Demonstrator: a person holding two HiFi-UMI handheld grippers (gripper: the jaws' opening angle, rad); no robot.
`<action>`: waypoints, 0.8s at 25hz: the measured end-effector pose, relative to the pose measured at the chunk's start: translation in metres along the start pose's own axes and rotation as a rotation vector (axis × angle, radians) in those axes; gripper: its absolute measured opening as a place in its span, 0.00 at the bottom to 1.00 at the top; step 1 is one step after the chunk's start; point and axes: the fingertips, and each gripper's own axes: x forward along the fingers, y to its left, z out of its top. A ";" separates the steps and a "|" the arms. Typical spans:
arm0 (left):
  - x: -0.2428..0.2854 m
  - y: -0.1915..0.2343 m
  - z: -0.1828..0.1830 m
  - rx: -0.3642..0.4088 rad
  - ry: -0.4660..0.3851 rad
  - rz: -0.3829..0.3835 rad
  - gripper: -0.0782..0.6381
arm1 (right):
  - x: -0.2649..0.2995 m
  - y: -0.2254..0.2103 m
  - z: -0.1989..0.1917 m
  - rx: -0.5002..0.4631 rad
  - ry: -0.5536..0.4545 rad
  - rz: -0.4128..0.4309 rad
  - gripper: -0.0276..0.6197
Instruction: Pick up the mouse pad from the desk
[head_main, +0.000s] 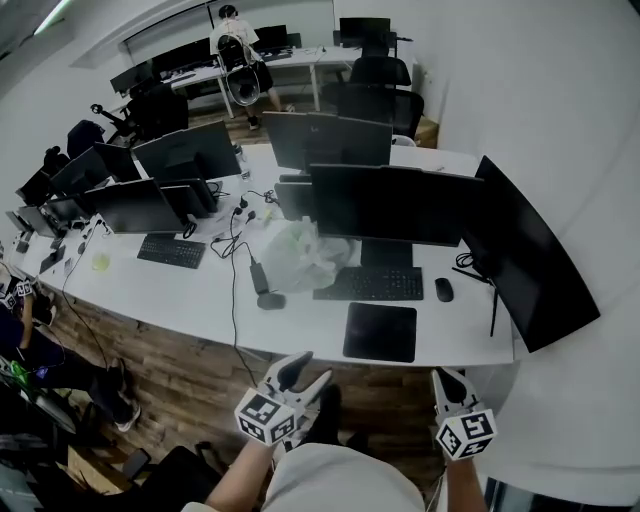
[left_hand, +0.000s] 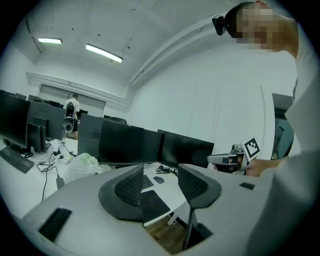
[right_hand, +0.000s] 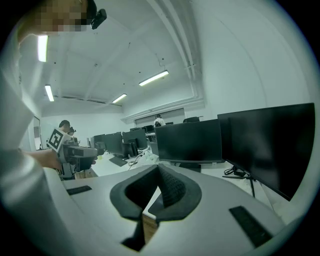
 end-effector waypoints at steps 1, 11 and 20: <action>0.006 0.008 0.000 -0.001 0.006 -0.005 0.43 | 0.008 -0.002 0.001 0.001 0.003 -0.005 0.06; 0.074 0.081 -0.006 -0.011 0.097 -0.083 0.44 | 0.085 -0.020 0.003 0.002 0.056 -0.065 0.06; 0.137 0.124 -0.034 0.026 0.202 -0.189 0.44 | 0.138 -0.039 -0.017 0.035 0.110 -0.157 0.06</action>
